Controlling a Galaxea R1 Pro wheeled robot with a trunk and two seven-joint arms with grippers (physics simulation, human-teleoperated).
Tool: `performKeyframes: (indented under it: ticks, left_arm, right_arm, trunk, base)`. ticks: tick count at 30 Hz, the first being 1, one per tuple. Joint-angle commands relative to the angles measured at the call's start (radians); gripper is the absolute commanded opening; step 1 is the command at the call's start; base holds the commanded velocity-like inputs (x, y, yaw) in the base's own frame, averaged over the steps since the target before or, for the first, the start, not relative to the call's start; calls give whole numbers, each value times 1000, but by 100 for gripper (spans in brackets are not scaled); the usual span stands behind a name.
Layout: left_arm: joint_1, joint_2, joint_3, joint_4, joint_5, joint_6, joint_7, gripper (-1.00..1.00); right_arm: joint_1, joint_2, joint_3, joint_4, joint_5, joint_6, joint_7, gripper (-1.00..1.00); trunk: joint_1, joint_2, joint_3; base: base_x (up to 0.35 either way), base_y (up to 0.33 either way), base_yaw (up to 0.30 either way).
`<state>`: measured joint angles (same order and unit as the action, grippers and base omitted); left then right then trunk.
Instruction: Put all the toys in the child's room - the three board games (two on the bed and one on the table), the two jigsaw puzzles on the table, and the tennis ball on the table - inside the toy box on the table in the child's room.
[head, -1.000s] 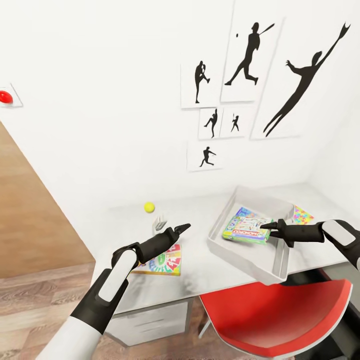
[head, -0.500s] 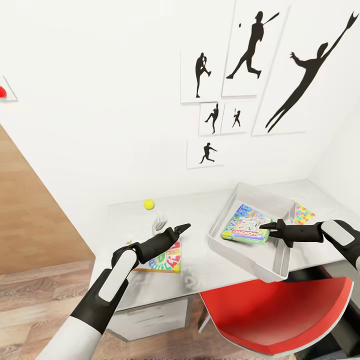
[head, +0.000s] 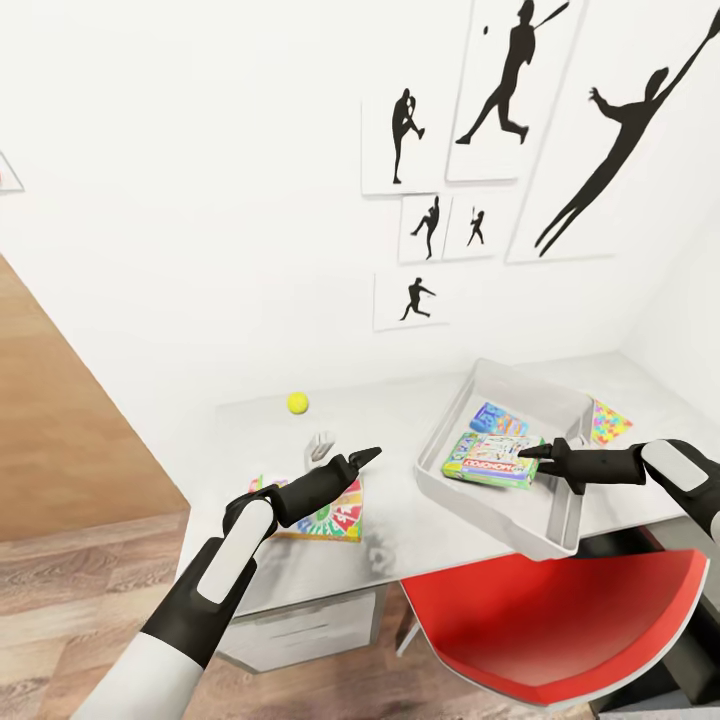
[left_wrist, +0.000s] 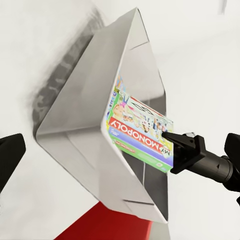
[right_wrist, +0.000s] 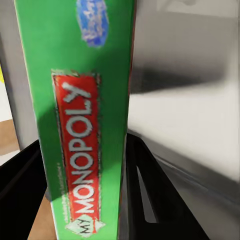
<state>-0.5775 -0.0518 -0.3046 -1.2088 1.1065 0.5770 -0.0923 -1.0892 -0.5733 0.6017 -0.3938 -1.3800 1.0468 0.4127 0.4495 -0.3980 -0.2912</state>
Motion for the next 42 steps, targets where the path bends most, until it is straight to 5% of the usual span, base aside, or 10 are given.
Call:
performKeyframes:
  ticks: [1, 38, 39, 42]
  left_arm:
    - [-1, 0, 1, 0, 2, 4, -1, 100]
    - [-1, 0, 2, -8, 2, 6, -3, 100]
    - [-1, 0, 2, -8, 2, 6, -3, 100]
    - [-1, 0, 2, -9, 3, 6, -3, 100]
  right_arm:
    - [-1, -1, 6, 0, 2, 0, 14, -100]
    - [-1, 2, 7, 1, 6, 0, 13, -100]
    - [-1, 3, 7, 1, 6, 0, 13, 100]
    - [-1, 2, 7, 1, 6, 0, 12, 100]
  trunk:
    - [1, -2, -3]
    - [1, -2, -7]
    - [1, -2, -7]
    - [1, -2, -7]
  base:
    - [0, 0, 0]
    - [0, 0, 0]
    - [0, 0, 0]
    - [0, 0, 0]
